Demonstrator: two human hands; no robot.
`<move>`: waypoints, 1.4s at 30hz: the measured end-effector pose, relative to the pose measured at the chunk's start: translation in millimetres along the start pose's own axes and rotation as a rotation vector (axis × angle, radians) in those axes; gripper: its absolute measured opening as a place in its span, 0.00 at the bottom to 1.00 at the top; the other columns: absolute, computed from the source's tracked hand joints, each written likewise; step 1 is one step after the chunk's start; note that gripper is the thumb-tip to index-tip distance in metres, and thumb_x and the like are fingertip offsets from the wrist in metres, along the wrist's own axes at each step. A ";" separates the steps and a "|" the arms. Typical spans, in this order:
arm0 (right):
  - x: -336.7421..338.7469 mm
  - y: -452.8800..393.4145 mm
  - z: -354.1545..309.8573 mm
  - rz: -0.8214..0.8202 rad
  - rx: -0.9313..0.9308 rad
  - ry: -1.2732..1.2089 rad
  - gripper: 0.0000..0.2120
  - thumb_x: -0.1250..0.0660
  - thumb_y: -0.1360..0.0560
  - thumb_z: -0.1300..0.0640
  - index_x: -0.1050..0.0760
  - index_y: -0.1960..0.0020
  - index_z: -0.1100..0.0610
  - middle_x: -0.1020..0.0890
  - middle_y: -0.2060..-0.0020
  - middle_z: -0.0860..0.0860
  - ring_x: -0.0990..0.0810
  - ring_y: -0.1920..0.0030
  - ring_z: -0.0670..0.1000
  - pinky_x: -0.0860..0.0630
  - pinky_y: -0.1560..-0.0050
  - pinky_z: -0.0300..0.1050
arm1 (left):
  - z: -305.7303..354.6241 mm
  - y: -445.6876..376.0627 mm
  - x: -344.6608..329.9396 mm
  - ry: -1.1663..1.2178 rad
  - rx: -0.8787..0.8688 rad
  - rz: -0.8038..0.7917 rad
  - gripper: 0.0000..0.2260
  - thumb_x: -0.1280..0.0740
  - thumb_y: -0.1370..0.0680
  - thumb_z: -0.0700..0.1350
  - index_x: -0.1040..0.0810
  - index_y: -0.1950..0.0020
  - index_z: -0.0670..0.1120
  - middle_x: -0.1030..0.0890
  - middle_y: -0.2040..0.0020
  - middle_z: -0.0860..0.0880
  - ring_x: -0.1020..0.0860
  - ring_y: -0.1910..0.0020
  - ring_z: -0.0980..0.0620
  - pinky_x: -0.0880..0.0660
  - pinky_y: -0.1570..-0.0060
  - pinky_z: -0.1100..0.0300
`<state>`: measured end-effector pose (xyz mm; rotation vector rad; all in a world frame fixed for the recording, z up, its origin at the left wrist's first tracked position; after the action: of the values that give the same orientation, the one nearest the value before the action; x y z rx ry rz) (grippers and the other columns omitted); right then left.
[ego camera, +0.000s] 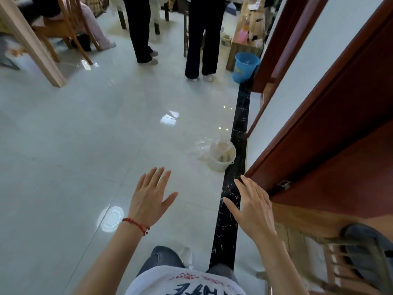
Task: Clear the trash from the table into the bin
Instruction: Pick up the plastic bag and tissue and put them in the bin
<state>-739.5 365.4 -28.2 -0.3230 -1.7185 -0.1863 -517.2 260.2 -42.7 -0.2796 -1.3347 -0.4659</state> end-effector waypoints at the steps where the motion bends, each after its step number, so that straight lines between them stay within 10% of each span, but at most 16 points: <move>1: -0.8 -11.9 -1.0 -0.003 0.011 -0.007 0.30 0.47 0.28 0.38 0.25 0.39 0.59 0.22 0.39 0.57 0.24 0.39 0.57 0.28 0.41 0.54 | -3.4 -8.2 2.1 -0.003 0.013 -0.002 0.32 0.58 0.22 0.62 0.27 0.37 0.41 0.22 0.39 0.41 0.24 0.39 0.40 0.29 0.40 0.44; 21: -34.1 -219.6 -122.6 -0.178 0.748 -0.092 0.34 0.55 0.24 0.35 0.27 0.39 0.59 0.22 0.40 0.57 0.24 0.40 0.58 0.28 0.41 0.55 | -86.7 -32.8 29.3 0.081 0.725 0.137 0.32 0.58 0.22 0.62 0.26 0.39 0.41 0.21 0.41 0.40 0.23 0.41 0.39 0.25 0.43 0.44; 42: -72.6 -251.6 -280.4 -0.320 1.269 -0.154 0.34 0.55 0.24 0.34 0.27 0.39 0.59 0.22 0.40 0.59 0.23 0.40 0.59 0.28 0.41 0.55 | -133.0 51.3 28.8 0.106 1.323 0.213 0.35 0.59 0.23 0.63 0.27 0.38 0.40 0.21 0.42 0.39 0.23 0.42 0.39 0.27 0.42 0.44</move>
<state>-545.9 34.3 -36.5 0.8868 -1.7009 0.7059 -373.2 240.1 -40.5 0.6877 -1.2374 0.6092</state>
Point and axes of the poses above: each hand's wrist, its own y-axis away from the middle knuckle, its own x-axis out of the back of the hand, z = x × y, the point moved 6 cm from there along -y, towards the middle knuckle
